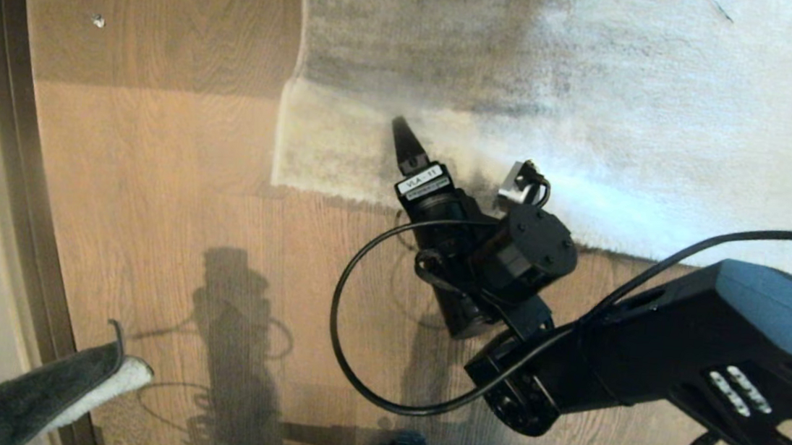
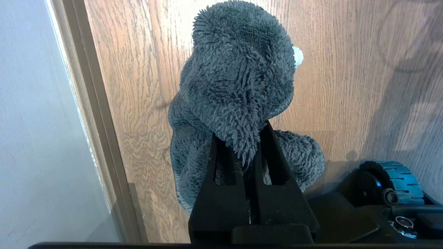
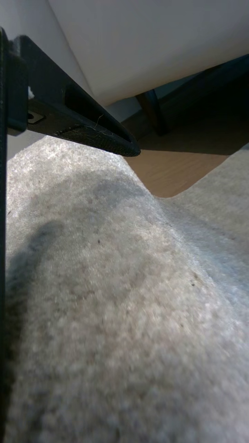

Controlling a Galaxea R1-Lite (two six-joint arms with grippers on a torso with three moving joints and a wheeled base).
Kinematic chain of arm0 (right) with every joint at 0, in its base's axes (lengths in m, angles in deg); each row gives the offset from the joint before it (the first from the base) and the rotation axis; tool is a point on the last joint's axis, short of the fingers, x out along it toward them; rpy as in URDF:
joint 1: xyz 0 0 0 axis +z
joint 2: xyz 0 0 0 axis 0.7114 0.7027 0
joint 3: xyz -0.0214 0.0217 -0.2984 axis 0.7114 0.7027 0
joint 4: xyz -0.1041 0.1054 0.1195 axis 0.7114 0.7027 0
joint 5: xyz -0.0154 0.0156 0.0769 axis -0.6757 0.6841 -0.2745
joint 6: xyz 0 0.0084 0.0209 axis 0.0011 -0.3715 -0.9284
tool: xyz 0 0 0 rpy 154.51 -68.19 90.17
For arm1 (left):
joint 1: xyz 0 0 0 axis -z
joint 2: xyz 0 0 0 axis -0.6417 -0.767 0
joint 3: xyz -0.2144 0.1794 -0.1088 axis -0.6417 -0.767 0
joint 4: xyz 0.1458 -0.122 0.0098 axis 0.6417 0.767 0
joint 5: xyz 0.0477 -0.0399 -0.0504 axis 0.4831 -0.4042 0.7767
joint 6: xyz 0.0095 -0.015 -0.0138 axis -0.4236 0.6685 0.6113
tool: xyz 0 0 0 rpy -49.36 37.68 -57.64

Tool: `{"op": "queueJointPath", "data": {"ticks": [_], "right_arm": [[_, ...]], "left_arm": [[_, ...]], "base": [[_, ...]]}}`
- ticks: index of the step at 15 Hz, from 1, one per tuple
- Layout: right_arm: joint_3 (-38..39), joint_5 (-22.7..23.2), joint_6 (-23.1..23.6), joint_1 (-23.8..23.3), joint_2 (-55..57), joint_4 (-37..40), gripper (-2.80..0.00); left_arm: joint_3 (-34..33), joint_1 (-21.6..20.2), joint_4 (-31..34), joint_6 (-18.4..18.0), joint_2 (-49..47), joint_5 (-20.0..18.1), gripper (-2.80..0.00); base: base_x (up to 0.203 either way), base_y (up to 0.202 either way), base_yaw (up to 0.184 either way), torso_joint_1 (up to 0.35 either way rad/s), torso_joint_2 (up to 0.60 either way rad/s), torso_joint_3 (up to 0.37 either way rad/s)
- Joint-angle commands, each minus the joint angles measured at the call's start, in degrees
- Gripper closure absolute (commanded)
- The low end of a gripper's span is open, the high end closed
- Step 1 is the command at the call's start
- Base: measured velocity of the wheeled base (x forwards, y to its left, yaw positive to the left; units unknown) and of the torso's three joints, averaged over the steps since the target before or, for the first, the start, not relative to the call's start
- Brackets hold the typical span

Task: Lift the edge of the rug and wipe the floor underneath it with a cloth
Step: Lift up the carpet

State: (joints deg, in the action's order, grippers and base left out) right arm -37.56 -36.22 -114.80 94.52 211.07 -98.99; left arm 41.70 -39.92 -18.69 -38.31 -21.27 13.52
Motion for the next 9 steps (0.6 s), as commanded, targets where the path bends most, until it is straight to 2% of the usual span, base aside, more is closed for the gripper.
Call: {"op": "queueJointPath", "data": {"ticks": [1,3,4,9], "right_arm": [[-0.1,-0.1,-0.2,0.1,0.7,-2.5,-2.8],[-0.1,-0.1,-0.2,0.1,0.4,-2.5,-2.8],[0.0,-0.1,-0.2,0.1,0.4,-2.5,0.0],[0.1,-0.1,-0.3,0.1,0.5,-2.5,0.0]], "left_arm": [[0.0,0.0,0.0,0.0,0.0,0.0,0.0],[0.0,0.0,0.0,0.0,0.0,0.0,0.0],[0.0,0.0,0.0,0.0,0.0,0.0,0.0],[0.0,0.0,0.0,0.0,0.0,0.0,0.0]], "base": [[0.0,0.0,0.0,0.0,0.0,0.0],[0.0,0.0,0.0,0.0,0.0,0.0],[0.0,0.0,0.0,0.0,0.0,0.0],[0.0,0.0,0.0,0.0,0.0,0.0]]}}
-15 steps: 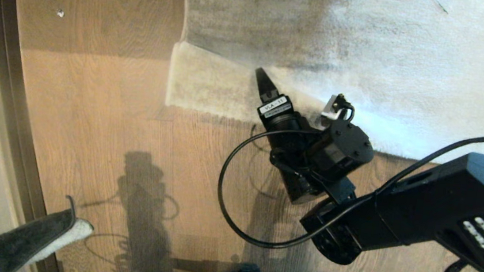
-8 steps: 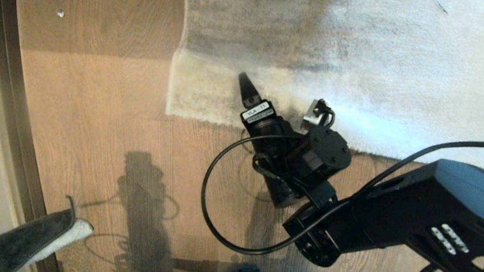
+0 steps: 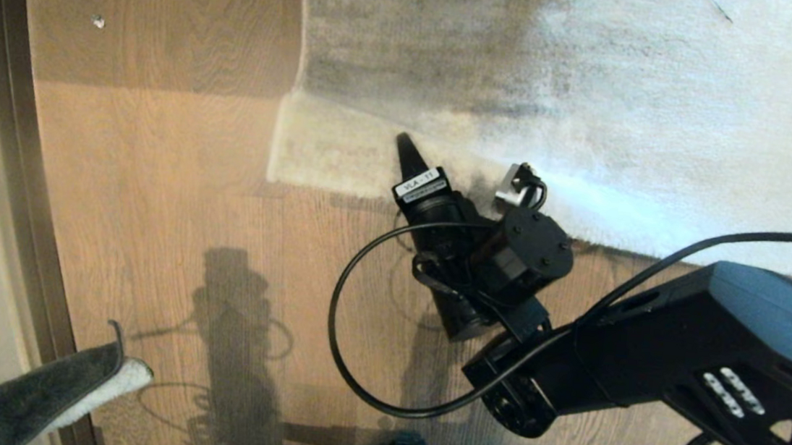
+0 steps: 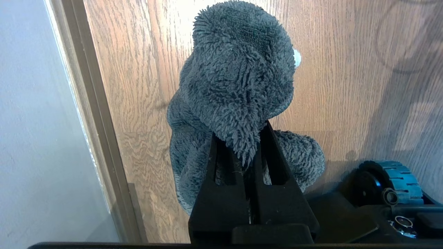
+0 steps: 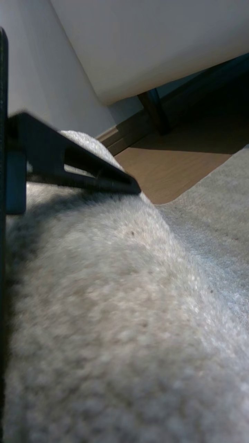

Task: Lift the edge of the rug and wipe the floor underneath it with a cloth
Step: Lift up the carpet

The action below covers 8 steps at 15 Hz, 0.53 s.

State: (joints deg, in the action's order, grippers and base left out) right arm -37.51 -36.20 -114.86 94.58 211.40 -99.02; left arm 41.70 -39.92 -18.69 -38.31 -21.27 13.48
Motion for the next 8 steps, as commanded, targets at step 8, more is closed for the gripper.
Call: {"op": "queueJointPath", "data": {"ticks": [8], "right_arm": [[0.6,-0.3,-0.1,0.0,-0.6,-2.5,0.0]], "left_arm": [[0.0,0.0,0.0,0.1,0.0,0.0,0.0]], "base": [[0.0,0.0,0.0,0.0,0.0,0.0]]}}
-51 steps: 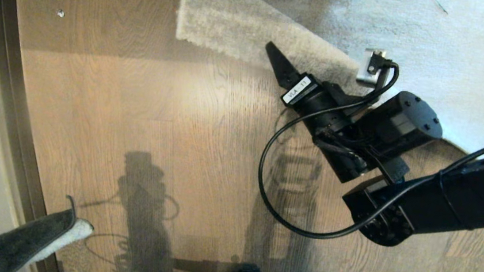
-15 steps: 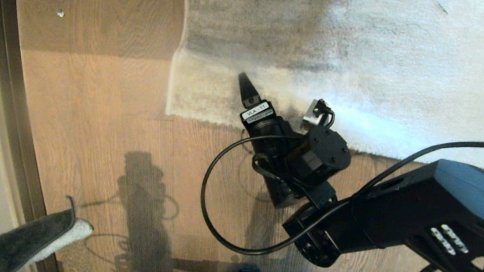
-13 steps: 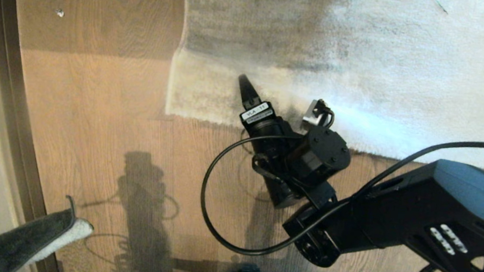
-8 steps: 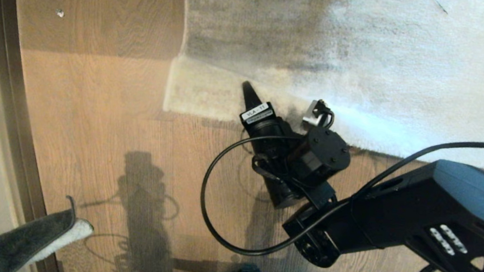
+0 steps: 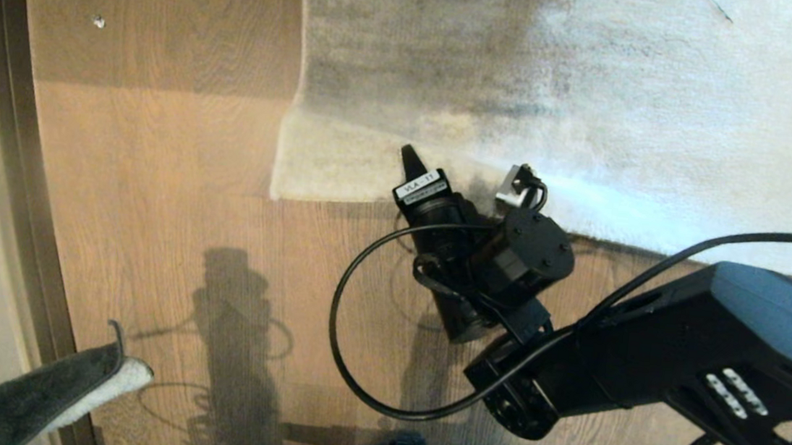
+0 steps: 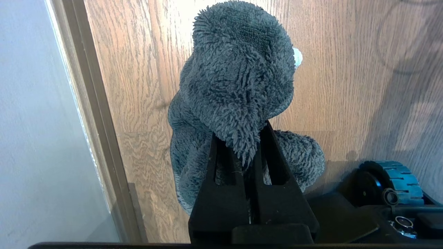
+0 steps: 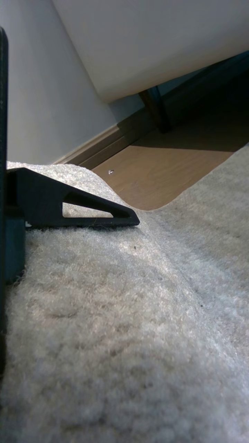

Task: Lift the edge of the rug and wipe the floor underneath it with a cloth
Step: Lift up the carpet

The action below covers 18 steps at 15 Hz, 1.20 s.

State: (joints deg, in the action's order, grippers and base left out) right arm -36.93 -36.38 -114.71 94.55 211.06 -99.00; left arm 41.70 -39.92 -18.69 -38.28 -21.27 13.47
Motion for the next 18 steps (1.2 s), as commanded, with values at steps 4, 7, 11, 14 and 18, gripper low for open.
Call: {"op": "queueJointPath", "data": {"ticks": [4,7,11,14,18], "right_arm": [[1.9,0.0,-0.4,-0.1,-2.8,-2.5,0.0],[2.0,0.0,-0.6,-1.3,-4.6,-2.5,0.0],[2.3,-0.1,-2.5,-3.5,-7.8,-2.5,0.0],[2.5,-0.1,-3.6,-3.8,-9.7,-2.5,0.0],[5.0,0.0,-3.9,-3.8,-12.9,-2.5,0.0]], "left_arm": [[0.0,0.0,0.0,0.0,0.0,0.0,0.0],[0.0,0.0,0.0,0.0,0.0,0.0,0.0],[0.0,0.0,0.0,0.1,0.0,0.0,0.0],[0.0,0.0,0.0,0.0,0.0,0.0,0.0],[0.0,0.0,0.0,0.0,0.0,0.0,0.0]], "base": [[0.0,0.0,0.0,0.0,0.0,0.0],[0.0,0.0,0.0,0.0,0.0,0.0],[0.0,0.0,0.0,0.0,0.0,0.0],[0.0,0.0,0.0,0.0,0.0,0.0],[0.0,0.0,0.0,0.0,0.0,0.0]]}}
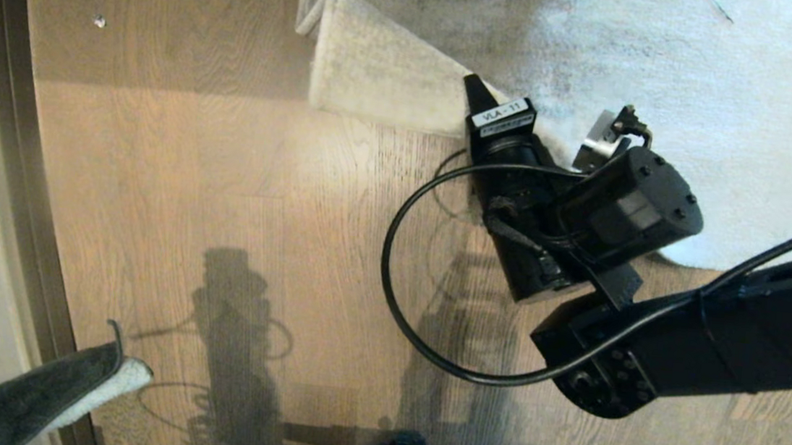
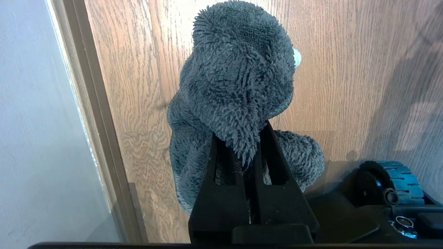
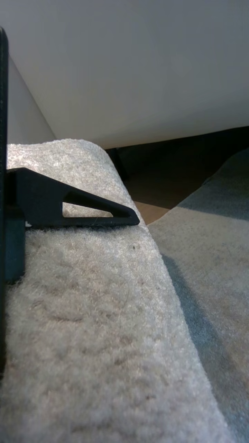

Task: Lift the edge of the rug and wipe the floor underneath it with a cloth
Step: Lift up the carpet

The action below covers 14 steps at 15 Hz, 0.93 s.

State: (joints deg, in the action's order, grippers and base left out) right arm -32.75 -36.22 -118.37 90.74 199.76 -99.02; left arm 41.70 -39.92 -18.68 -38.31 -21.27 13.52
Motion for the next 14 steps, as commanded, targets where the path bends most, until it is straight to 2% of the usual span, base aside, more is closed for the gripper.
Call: {"op": "queueJointPath", "data": {"ticks": [1,5,10,14], "right_arm": [[1.8,-0.1,-0.2,0.0,-2.5,-2.5,0.0],[4.4,0.2,-0.6,-0.6,-7.1,-2.5,0.0],[5.5,0.3,-5.1,-0.6,-9.2,-2.5,0.0],[9.5,0.3,-8.5,-0.5,-11.6,-2.5,0.0]], "left_arm": [[0.0,0.0,0.0,0.0,0.0,0.0,0.0],[0.0,0.0,0.0,0.0,0.0,0.0,0.0],[0.0,0.0,0.0,0.0,0.0,0.0,0.0],[0.0,0.0,0.0,0.0,0.0,0.0,0.0]], "base": [[0.0,0.0,0.0,0.0,0.0,0.0],[0.0,0.0,0.0,0.0,0.0,0.0],[0.0,0.0,0.0,0.0,0.0,0.0],[0.0,0.0,0.0,0.0,0.0,0.0]]}}
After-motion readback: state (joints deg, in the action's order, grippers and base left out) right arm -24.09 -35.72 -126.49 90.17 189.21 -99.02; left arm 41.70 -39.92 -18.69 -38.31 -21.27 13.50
